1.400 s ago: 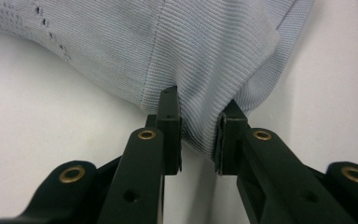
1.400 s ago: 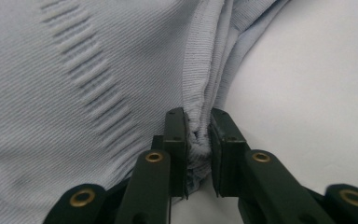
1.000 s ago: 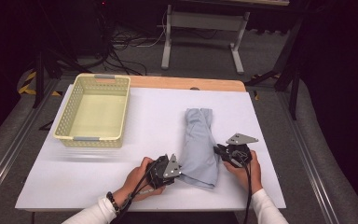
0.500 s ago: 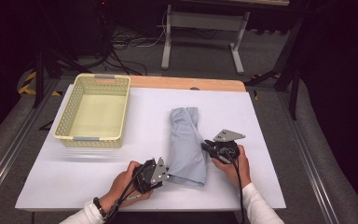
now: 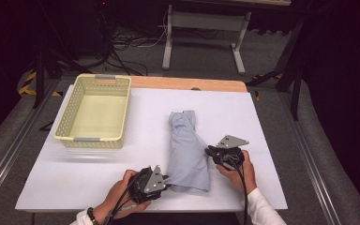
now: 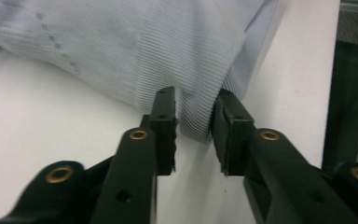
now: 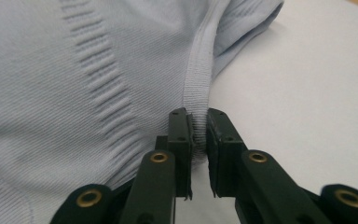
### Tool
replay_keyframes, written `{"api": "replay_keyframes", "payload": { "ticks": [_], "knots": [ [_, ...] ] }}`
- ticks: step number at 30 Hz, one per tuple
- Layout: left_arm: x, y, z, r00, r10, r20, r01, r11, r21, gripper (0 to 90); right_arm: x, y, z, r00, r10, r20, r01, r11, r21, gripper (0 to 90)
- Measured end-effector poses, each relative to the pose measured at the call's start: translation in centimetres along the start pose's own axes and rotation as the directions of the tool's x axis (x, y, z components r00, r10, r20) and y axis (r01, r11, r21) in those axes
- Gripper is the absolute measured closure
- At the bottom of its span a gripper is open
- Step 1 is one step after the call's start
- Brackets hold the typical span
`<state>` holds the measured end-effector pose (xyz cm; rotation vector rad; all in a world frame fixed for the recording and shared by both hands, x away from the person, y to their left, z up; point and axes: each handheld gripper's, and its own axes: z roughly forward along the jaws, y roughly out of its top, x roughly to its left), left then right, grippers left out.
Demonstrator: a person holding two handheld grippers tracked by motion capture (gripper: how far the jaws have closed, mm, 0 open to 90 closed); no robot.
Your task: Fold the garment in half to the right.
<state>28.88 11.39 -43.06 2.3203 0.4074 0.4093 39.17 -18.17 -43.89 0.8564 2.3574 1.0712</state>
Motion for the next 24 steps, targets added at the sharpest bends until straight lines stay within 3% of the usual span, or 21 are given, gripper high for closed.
{"api": "replay_keyframes", "payload": {
  "ticks": [3,9,13,15,18,20,24],
  "knots": [
    [0.2,0.2,-1.2,0.9992,-0.021,0.034,0.023,0.9984,-0.051,70.7,-0.1,0.0,-0.5,1.0000,0.009,-0.004,-0.009,1.000,-0.013,84.0],
    [0.8,0.8,-1.9,0.9984,-0.056,0.007,0.056,0.9909,-0.122,72.0,0.0,0.1,-0.9,0.9999,-0.008,0.010,0.008,1.000,-0.001,84.2],
    [1.6,1.6,-0.8,0.9960,-0.085,-0.028,0.080,0.9855,-0.150,71.3,0.1,0.1,-1.2,0.9991,-0.039,-0.016,0.040,0.997,0.062,84.3],
    [2.0,2.3,-0.1,0.9956,-0.073,-0.058,0.064,0.9874,-0.145,66.6,0.0,0.1,-1.4,0.9990,-0.041,-0.018,0.042,0.997,0.058,84.2],
    [2.7,3.2,1.2,0.9960,-0.078,-0.044,0.070,0.9855,-0.154,67.3,0.3,0.1,-1.2,0.9984,-0.054,-0.016,0.055,0.996,0.066,83.5],
    [2.8,3.6,2.3,0.9963,-0.056,-0.066,0.047,0.9901,-0.133,67.9,0.5,0.1,-0.9,0.9979,-0.061,-0.019,0.063,0.996,0.070,82.2],
    [3.2,2.9,4.1,0.9972,-0.069,-0.028,0.066,0.9946,-0.079,69.3,0.2,0.0,-0.7,0.9982,-0.055,-0.023,0.057,0.997,0.053,76.2]
  ]
}}
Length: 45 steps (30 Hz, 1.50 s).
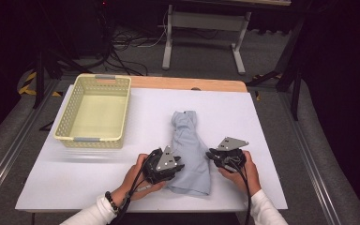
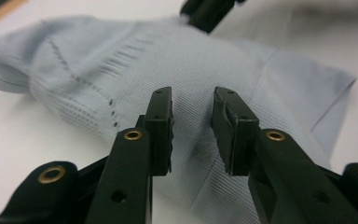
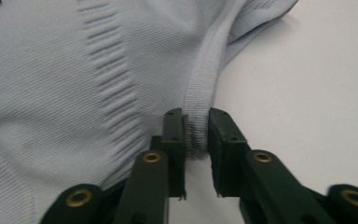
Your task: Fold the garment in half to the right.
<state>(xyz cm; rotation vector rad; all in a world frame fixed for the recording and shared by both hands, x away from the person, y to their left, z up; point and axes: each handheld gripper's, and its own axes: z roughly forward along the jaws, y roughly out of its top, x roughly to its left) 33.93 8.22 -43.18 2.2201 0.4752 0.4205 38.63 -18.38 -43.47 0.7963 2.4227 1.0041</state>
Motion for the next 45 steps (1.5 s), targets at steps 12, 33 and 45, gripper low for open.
{"api": "replay_keyframes", "payload": {
  "ticks": [12,33,45],
  "knots": [
    [0.1,-1.5,1.1,0.9995,0.005,0.033,-0.008,0.9971,0.076,74.0,-2.5,5.6,0.4,0.9979,0.047,0.045,-0.036,0.976,-0.216,59.4],
    [0.0,-1.8,1.3,0.9990,0.007,0.045,-0.010,0.9973,0.073,79.0,-3.1,9.8,12.1,0.9978,0.003,-0.067,0.001,0.998,0.057,71.1],
    [-0.1,-1.8,1.3,0.9990,0.006,0.044,-0.009,0.9977,0.067,79.0,-3.6,10.6,7.2,0.9942,0.050,0.095,-0.034,0.986,-0.164,82.1]
  ]
}}
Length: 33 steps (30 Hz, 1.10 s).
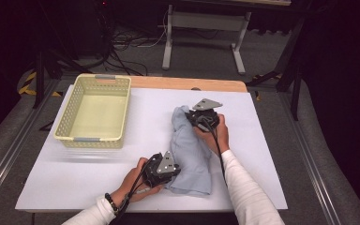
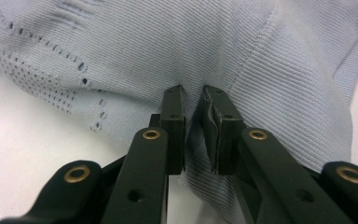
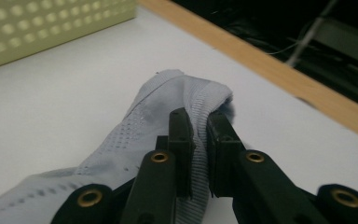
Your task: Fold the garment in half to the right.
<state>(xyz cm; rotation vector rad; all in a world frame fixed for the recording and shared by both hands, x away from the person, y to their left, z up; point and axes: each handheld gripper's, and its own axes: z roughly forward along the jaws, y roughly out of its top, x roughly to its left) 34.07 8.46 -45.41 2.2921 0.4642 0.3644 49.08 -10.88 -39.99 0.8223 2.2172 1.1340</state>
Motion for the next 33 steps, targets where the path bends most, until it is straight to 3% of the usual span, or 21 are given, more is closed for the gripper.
{"api": "replay_keyframes", "payload": {
  "ticks": [2,5,9,11,13,15,16,19,21,23,25,26,28,33],
  "knots": [
    [0.0,0.0,0.0,1.0000,-0.001,0.000,0.001,1.0000,-0.001,79.0,-1.0,-0.2,-0.8,0.9986,0.030,0.044,-0.029,1.000,-0.008,81.2],
    [0.0,0.0,0.0,1.0000,-0.003,-0.002,0.003,1.0000,0.001,79.1,-2.3,-0.9,-0.7,0.9962,0.074,0.047,-0.075,0.997,0.015,80.4],
    [-0.1,0.0,0.0,1.0000,0.001,-0.006,-0.001,1.0000,0.003,79.1,-2.8,-1.8,0.6,0.9962,0.064,0.060,-0.068,0.995,0.070,80.3],
    [-0.1,0.0,0.0,0.9999,0.004,-0.011,-0.004,1.0000,0.002,79.1,-2.8,-2.2,1.2,0.9952,0.081,0.056,-0.085,0.993,0.082,78.8],
    [-0.3,0.1,0.0,0.9999,0.004,-0.015,-0.004,0.9999,0.010,79.1,-2.8,-2.6,1.7,0.9950,0.081,0.057,-0.087,0.991,0.101,72.0],
    [-0.5,0.1,-0.1,0.9995,0.015,-0.027,-0.015,0.9998,0.015,79.4,-2.8,-3.0,2.3,0.9950,0.086,0.052,-0.092,0.987,0.128,58.5],
    [-0.6,0.1,-0.1,0.9994,0.018,-0.031,-0.018,0.9997,0.019,79.5,-2.9,-3.1,2.4,0.9949,0.084,0.056,-0.091,0.987,0.130,53.3],
    [-0.5,0.1,-0.1,0.9995,0.019,-0.025,-0.019,0.9997,0.015,79.4,-2.9,-3.2,1.6,0.9923,0.121,0.028,-0.123,0.989,0.081,49.1],
    [-0.4,0.1,-0.1,0.9997,0.018,-0.019,-0.017,0.9998,0.014,79.4,-2.6,-2.9,0.6,0.9944,0.101,0.030,-0.102,0.994,0.041,48.8],
    [-0.5,0.1,-0.1,0.9998,0.013,-0.018,-0.013,0.9999,0.011,79.4,-2.2,-2.8,-0.5,0.9963,0.076,0.040,-0.077,0.997,0.012,52.7],
    [-0.4,0.0,0.0,0.9998,0.016,-0.015,-0.016,0.9998,0.010,79.4,-1.8,-3.0,-1.5,0.9976,0.051,0.046,-0.051,0.999,-0.011,68.4],
    [-0.4,0.0,0.0,0.9998,0.016,-0.013,-0.016,0.9998,0.009,79.4,-1.5,-3.3,-1.8,0.9978,0.042,0.051,-0.041,0.999,-0.018,72.2],
    [-0.4,0.0,0.0,0.9999,0.013,-0.010,-0.013,0.9999,0.007,79.4,-1.1,-3.8,-2.2,0.9983,0.051,0.030,-0.050,0.999,-0.017,86.0],
    [-0.4,0.0,-0.1,0.9997,0.017,-0.015,-0.017,0.9998,0.008,79.5,-0.2,-4.6,-2.6,1.0000,-0.007,0.005,0.006,1.000,0.019,90.0]
  ]
}}
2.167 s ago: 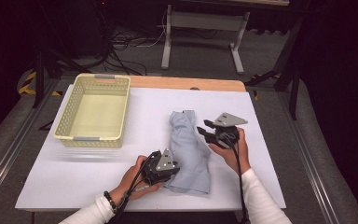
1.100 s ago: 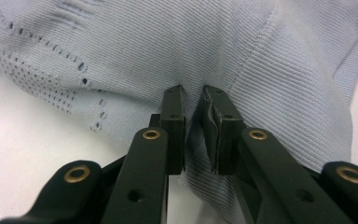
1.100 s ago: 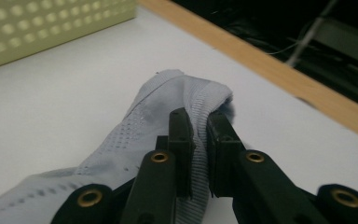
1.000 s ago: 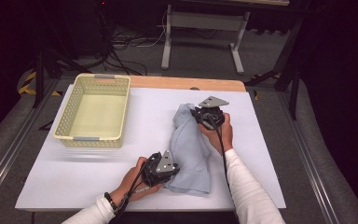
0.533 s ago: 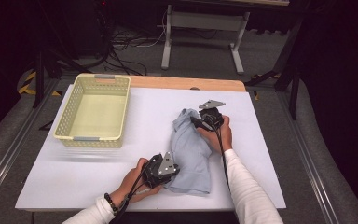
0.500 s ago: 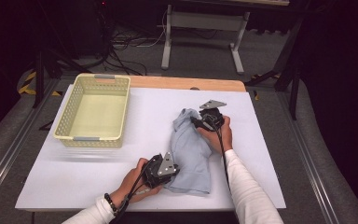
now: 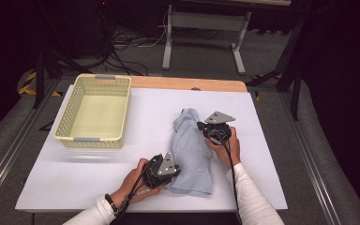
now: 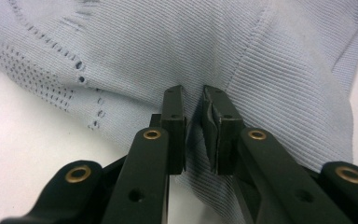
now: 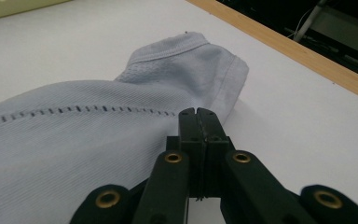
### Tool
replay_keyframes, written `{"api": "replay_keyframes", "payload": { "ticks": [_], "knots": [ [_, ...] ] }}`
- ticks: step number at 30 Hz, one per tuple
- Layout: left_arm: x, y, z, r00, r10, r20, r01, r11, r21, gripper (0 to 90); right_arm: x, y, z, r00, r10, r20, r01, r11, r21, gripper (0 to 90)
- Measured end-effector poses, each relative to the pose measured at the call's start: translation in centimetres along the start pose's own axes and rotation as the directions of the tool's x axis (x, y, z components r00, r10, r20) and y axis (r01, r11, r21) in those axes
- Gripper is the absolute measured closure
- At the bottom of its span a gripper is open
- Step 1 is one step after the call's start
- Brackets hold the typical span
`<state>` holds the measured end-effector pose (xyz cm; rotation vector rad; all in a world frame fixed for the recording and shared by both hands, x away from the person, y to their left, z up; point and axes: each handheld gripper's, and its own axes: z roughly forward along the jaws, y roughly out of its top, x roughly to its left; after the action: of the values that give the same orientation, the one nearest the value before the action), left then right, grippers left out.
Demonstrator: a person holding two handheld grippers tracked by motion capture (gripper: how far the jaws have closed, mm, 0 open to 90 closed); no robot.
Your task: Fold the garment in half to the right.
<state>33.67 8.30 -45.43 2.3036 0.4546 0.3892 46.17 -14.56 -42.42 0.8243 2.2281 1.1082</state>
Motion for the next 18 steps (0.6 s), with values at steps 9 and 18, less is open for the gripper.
{"api": "replay_keyframes", "payload": {
  "ticks": [9,18],
  "knots": [
    [-0.2,0.0,0.0,0.9997,0.018,-0.015,-0.018,0.9998,0.004,79.5,1.2,-1.9,-0.7,0.9991,-0.026,-0.034,0.028,0.998,0.058,90.0],
    [-0.1,0.1,-0.1,0.9997,0.025,-0.010,-0.024,0.9996,0.011,79.5,1.7,-3.1,-3.7,0.9999,0.003,-0.012,-0.003,1.000,0.003,88.7]
  ]
}}
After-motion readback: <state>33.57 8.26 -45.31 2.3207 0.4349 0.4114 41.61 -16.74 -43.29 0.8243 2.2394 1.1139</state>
